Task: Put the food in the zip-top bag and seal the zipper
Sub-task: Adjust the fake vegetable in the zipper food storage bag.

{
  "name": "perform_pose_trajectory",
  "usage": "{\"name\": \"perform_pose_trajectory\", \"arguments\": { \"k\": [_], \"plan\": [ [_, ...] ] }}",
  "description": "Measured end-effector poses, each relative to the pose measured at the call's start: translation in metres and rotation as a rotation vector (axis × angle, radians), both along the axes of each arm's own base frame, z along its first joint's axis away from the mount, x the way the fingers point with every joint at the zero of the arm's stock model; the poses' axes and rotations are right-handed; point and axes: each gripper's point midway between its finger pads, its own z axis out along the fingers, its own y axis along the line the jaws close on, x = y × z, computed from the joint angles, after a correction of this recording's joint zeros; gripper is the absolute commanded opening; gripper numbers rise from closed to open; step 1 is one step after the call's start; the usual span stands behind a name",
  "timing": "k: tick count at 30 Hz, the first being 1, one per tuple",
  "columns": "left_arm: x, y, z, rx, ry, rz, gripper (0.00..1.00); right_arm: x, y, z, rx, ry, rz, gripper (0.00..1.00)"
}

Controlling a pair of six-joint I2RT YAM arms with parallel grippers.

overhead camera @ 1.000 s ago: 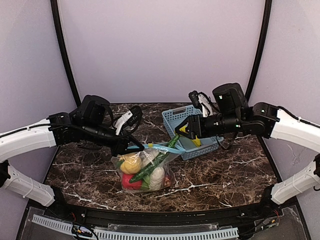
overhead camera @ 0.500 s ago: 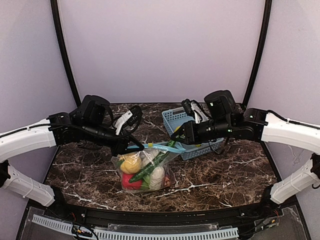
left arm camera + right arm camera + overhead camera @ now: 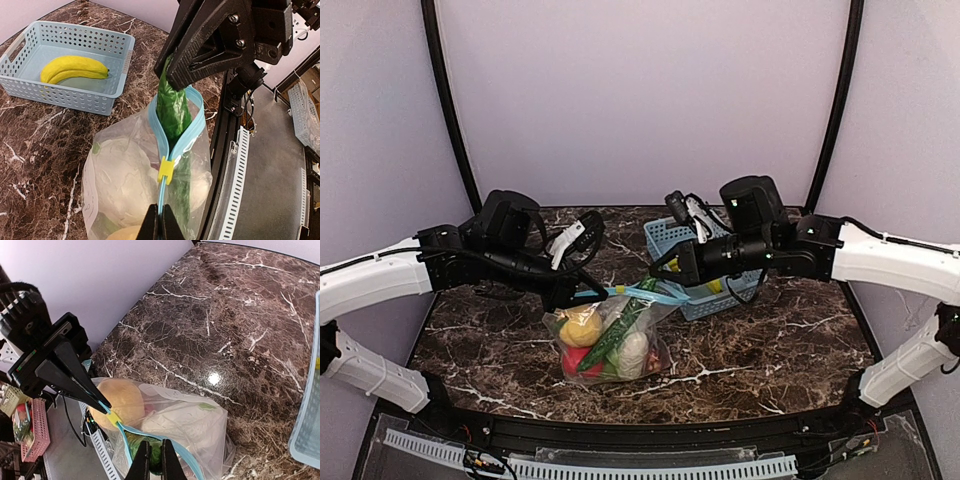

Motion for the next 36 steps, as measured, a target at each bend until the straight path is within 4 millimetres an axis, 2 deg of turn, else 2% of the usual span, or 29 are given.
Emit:
{"name": "perform_pose_trajectory", "arguments": {
  "k": [5, 10, 21, 36],
  "plan": [
    [0.0, 0.0, 0.0, 0.0, 0.0, 0.0, 0.01, -0.006, 0.014, 0.008, 0.008, -0.107, 0.101, 0.0],
    [0.0, 0.0, 0.0, 0.0, 0.0, 0.0, 0.01, -0.011, 0.018, 0.016, 0.009, -0.203, 0.184, 0.0],
    [0.003, 0.001, 0.001, -0.003, -0.007, 0.01, 0.01, -0.009, 0.019, 0.055, 0.093, -0.329, 0.327, 0.0],
    [0.005, 0.002, -0.001, 0.004, -0.002, 0.023, 0.01, -0.028, 0.031, 0.047, 0.122, -0.327, 0.455, 0.0]
  ]
}}
